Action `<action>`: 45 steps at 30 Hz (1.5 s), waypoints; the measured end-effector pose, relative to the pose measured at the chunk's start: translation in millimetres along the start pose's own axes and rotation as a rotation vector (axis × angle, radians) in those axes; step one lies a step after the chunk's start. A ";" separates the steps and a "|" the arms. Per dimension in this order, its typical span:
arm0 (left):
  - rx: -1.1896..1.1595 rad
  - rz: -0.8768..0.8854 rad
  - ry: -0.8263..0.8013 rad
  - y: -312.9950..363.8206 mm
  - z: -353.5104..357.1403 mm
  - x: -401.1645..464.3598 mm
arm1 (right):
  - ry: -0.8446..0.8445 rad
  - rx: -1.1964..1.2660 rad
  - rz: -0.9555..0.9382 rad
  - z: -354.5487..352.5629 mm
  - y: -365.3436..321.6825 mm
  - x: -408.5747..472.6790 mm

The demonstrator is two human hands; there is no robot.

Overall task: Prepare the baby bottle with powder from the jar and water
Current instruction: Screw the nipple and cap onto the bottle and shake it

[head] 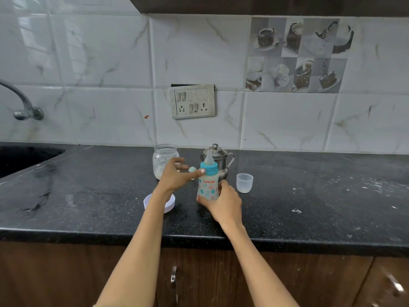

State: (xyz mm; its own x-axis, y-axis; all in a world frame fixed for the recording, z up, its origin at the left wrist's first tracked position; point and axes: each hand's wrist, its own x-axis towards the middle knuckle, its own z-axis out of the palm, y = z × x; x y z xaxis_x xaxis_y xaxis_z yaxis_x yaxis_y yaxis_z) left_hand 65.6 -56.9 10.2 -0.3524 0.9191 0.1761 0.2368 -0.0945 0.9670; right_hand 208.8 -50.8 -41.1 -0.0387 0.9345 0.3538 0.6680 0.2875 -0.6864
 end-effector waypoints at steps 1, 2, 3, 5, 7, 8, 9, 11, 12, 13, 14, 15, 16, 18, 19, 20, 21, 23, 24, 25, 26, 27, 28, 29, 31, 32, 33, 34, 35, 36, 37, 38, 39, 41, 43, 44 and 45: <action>-0.020 0.023 0.074 -6.1 -3.8 -1.0 | -0.003 -0.001 0.003 0.1 0.0 0.4; -0.029 0.056 0.152 -11.2 -5.7 -2.2 | -0.006 -0.001 0.007 0.1 -0.2 0.5; -0.029 0.093 0.221 -14.9 -4.8 -3.8 | -0.007 -0.002 0.010 0.1 -0.6 0.5; -0.013 0.168 0.288 -15.3 6.3 -10.5 | 0.000 -0.008 0.003 -0.1 -0.7 0.1; -0.003 0.241 0.268 -7.0 25.9 -22.8 | 0.004 -0.008 -0.004 -0.4 -0.3 -0.5; -0.007 0.259 0.254 -2.9 36.3 -28.2 | 0.003 -0.002 -0.004 -0.8 -0.3 -0.7; -0.007 0.264 0.256 0.3 45.5 -32.3 | 0.004 0.002 -0.009 -1.0 -0.4 -0.7; 0.024 0.263 0.279 3.2 59.1 -36.7 | 0.017 -0.002 -0.036 -2.1 -0.7 -1.3; 0.049 0.260 0.281 3.3 63.2 -36.5 | 0.026 -0.004 -0.052 -2.1 -0.6 -1.4; 0.075 0.251 0.274 2.8 65.5 -34.9 | 0.029 -0.004 -0.064 -1.9 -0.6 -1.5; 0.099 0.236 0.262 3.1 66.5 -33.1 | 0.026 -0.001 -0.066 -1.9 -0.5 -1.4; 0.118 0.216 0.247 3.1 66.4 -29.9 | 0.020 0.004 -0.060 -1.9 -0.7 -1.1; 0.132 0.204 0.230 3.1 65.4 -26.4 | 0.014 0.009 -0.049 -1.7 -1.1 -0.9; 0.141 0.204 0.183 2.7 61.7 -19.6 | 0.000 0.006 -0.031 -1.9 -1.2 0.7; 0.133 0.207 0.157 2.6 58.8 -16.3 | -0.007 0.000 -0.025 -2.0 -0.9 2.1; 0.120 0.205 0.128 2.8 55.3 -13.6 | -0.014 -0.006 -0.023 -2.6 -0.8 3.1; 0.109 0.197 0.099 2.7 51.6 -11.3 | -0.019 -0.010 -0.026 -3.3 -0.4 4.2; 0.117 0.188 0.093 1.9 44.8 -8.2 | -0.032 -0.020 -0.032 -4.6 0.5 7.0; 0.128 0.193 0.133 0.5 42.4 -7.0 | -0.038 -0.024 -0.034 -5.5 0.5 8.1; 0.140 0.205 0.180 -1.5 40.8 -5.9 | -0.044 -0.026 -0.036 -6.3 0.5 9.1; 0.148 0.225 0.208 -2.9 39.8 -5.4 | -0.053 -0.025 -0.038 -7.3 0.2 10.2; 0.153 0.249 0.207 -4.2 38.9 -4.8 | -0.065 -0.024 -0.041 -8.4 0.2 11.5; 0.162 0.272 0.181 -5.1 37.6 -3.8 | -0.080 -0.026 -0.045 -9.6 0.0 12.8; 0.169 0.285 0.139 -5.6 35.4 -2.5 | -0.100 -0.030 -0.047 -11.1 -0.3 13.9; 0.165 0.296 0.050 -5.2 29.7 1.2 | -0.137 -0.043 -0.052 -14.0 -0.7 16.6; 0.161 0.303 0.013 -4.3 27.0 2.8 | -0.151 -0.055 -0.060 -15.2 -1.0 17.9; 0.163 0.306 -0.021 -4.0 25.0 4.9 | -0.162 -0.066 -0.069 -16.5 -1.6 18.9; 0.163 0.302 -0.062 -3.6 23.3 6.9 | -0.172 -0.072 -0.076 -17.5 -2.1 19.9; 0.153 0.294 -0.110 -3.5 21.5 9.1 | -0.184 -0.072 -0.079 -18.5 -2.8 20.7; 0.137 0.286 -0.162 -2.5 19.3 10.2 | -0.195 -0.068 -0.081 -19.7 -3.3 21.4; 0.123 0.282 -0.215 -0.9 16.9 10.6 | -0.208 -0.064 -0.080 -20.8 -3.5 22.0; 0.116 0.277 -0.264 0.8 14.2 11.8 | -0.223 -0.057 -0.079 -21.9 -3.4 22.9; 0.119 0.270 -0.310 2.2 11.5 14.2 | -0.241 -0.048 -0.078 -23.4 -3.3 23.9; 0.144 0.246 -0.396 6.1 7.2 18.3 | -0.287 -0.039 -0.085 -26.9 -2.2 27.1; 0.171 0.240 -0.467 9.7 4.7 22.6 | -0.346 -0.047 -0.096 -31.1 -0.8 31.5; 0.183 0.241 -0.489 11.0 4.2 24.8 | -0.377 -0.048 -0.098 -32.8 0.2 34.3; 0.191 0.244 -0.503 11.1 4.0 27.4 | -0.409 -0.044 -0.098 -34.3 1.2 37.0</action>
State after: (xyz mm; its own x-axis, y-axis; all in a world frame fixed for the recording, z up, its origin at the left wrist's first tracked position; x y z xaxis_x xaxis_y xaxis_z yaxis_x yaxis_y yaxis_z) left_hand 62.2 -31.3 25.1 0.1945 0.9522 0.2353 0.4327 -0.2986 0.8507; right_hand 233.7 -23.0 -7.0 -0.3892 0.9121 0.1291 0.6772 0.3783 -0.6311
